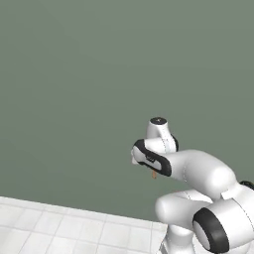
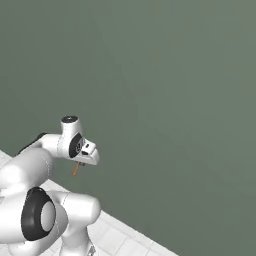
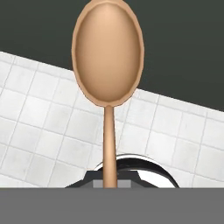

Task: Take the fork and place it on the left side of the plate. Then take the spoon and place it on the right side of the plate. Make sure they're directly next to the plate.

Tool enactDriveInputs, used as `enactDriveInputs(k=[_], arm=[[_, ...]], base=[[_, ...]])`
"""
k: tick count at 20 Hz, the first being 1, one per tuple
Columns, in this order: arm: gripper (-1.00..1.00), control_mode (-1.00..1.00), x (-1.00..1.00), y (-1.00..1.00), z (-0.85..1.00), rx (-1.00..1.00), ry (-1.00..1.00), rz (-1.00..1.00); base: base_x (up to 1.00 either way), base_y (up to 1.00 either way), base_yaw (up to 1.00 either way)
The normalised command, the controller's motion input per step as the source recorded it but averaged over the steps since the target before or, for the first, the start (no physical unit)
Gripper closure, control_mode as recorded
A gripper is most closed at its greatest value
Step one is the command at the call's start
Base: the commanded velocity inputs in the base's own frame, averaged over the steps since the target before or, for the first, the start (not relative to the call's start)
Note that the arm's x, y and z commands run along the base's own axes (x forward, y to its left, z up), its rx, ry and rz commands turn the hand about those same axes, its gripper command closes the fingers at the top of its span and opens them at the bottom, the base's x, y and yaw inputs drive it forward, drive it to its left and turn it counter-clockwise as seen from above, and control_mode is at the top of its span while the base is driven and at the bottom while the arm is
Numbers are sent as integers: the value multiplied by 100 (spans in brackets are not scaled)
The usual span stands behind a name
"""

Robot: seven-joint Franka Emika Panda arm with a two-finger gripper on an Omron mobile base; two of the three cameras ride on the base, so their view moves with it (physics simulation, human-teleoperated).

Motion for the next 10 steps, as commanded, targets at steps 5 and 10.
enactDriveInputs(k=[5,10], arm=[[100,100,0,0,0,0,0,0],[100,100,0,0,0,0,0,0]], base=[[71,-6,49],[71,-6,50]])
